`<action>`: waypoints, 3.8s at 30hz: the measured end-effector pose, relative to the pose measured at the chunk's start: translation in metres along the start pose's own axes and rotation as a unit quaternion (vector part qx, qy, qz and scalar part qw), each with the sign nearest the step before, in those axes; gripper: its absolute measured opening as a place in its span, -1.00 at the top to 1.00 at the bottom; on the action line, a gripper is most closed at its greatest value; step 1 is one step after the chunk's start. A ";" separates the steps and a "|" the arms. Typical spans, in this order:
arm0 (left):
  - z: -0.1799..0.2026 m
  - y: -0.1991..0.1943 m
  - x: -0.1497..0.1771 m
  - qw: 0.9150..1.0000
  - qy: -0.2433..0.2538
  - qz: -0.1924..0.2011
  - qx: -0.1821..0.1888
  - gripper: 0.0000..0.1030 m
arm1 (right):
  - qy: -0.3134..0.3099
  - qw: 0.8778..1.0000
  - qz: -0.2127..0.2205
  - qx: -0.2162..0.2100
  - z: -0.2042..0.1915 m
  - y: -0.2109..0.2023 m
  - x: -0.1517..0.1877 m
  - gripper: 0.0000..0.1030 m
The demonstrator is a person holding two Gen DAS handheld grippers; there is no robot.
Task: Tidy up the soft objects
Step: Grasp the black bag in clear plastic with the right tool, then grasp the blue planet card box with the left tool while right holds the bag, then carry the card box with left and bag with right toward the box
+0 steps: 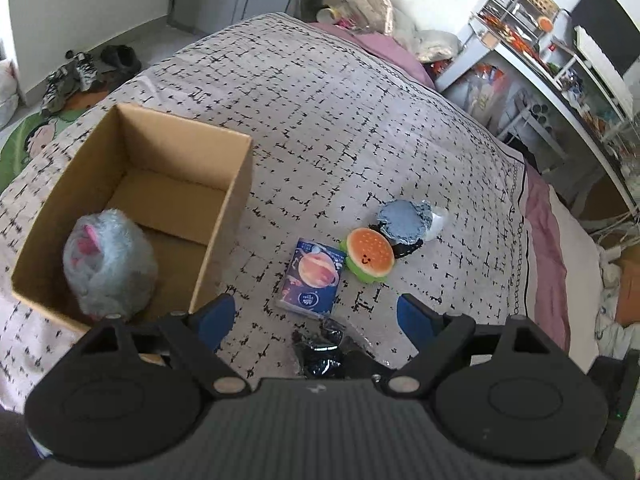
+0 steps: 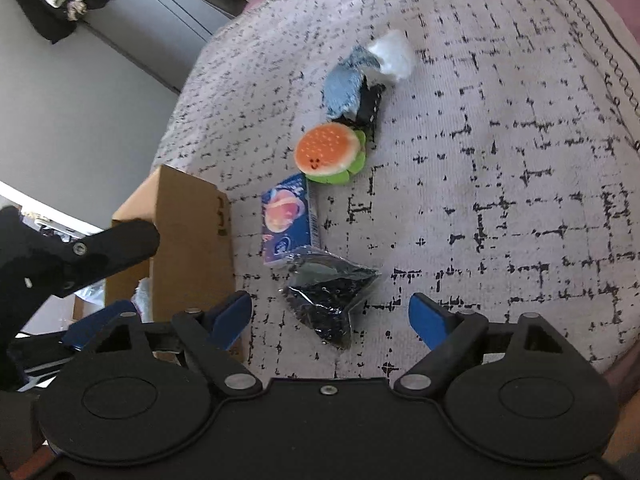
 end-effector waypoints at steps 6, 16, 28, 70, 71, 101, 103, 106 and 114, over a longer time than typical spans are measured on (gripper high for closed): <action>-0.002 0.016 -0.005 1.000 0.004 -0.010 0.013 -0.68 | 0.011 1.000 -0.011 0.014 0.000 0.018 0.002 -0.50; 0.007 0.046 -0.007 0.999 0.018 -0.028 0.034 -0.63 | 0.008 1.000 -0.009 0.019 -0.001 0.034 -0.001 0.13; 0.010 0.078 -0.006 0.998 0.027 -0.048 0.029 -0.63 | 0.069 0.994 0.059 0.052 0.033 0.017 -0.030 0.30; 0.015 0.098 0.000 0.999 0.038 -0.036 -0.003 0.04 | 0.056 0.985 0.156 0.051 0.036 -0.017 -0.059 0.40; 0.017 0.094 -0.001 0.999 0.039 -0.034 0.000 0.04 | 0.051 0.985 0.160 0.049 0.034 -0.020 -0.060 0.40; -0.012 -0.001 -0.017 0.999 0.029 0.032 0.020 0.04 | -0.066 0.977 0.201 0.029 -0.026 -0.060 -0.046 0.40; -0.016 -0.006 -0.019 0.999 0.029 0.035 0.020 0.04 | -0.073 0.976 0.204 0.030 -0.032 -0.062 -0.046 0.40; -0.023 -0.011 -0.022 0.999 0.029 0.041 0.019 0.04 | -0.082 0.974 0.211 0.032 -0.040 -0.065 -0.048 0.40; -0.042 -0.024 -0.036 0.998 0.022 0.056 0.018 0.04 | -0.097 0.970 0.222 0.033 -0.061 -0.070 -0.052 0.40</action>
Point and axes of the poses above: each gripper's, at about its wrist camera, not at the fingertips, and y roughly the way its jaws point, z to its right, x to its underside, the point moved 10 cm from there along y, roughly the way its jaws point, and after that the axes turned 3 degrees about x, right-handed, at the moved point
